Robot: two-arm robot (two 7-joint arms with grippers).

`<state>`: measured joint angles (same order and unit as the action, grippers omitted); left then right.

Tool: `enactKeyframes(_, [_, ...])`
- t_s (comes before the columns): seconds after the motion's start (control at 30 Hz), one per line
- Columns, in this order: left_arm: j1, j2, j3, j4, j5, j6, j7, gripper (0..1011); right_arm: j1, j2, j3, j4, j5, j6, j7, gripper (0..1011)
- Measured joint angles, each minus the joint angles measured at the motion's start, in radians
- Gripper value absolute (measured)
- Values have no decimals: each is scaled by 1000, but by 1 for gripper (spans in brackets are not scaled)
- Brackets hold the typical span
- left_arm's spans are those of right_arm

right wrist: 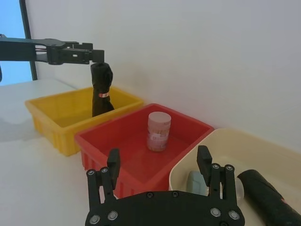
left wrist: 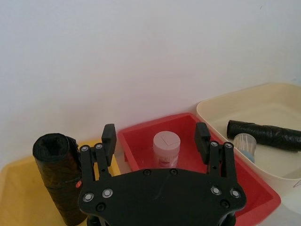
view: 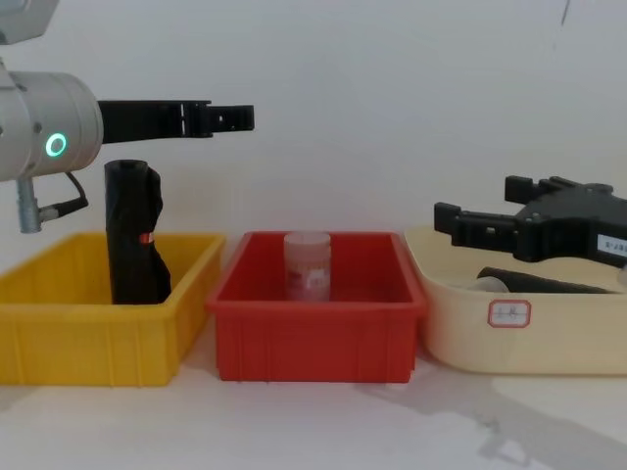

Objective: Pick up the garbage bag with the one hand and transfer it to the other hand.

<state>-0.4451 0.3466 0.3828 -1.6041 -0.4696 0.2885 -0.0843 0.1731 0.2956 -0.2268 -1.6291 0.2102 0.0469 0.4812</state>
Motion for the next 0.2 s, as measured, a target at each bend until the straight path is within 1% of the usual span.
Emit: enactKeyframes(0.2, [0, 0, 0, 0, 0, 0, 0, 1001, -7, 3, -2, -4, 1, -10, 5, 999])
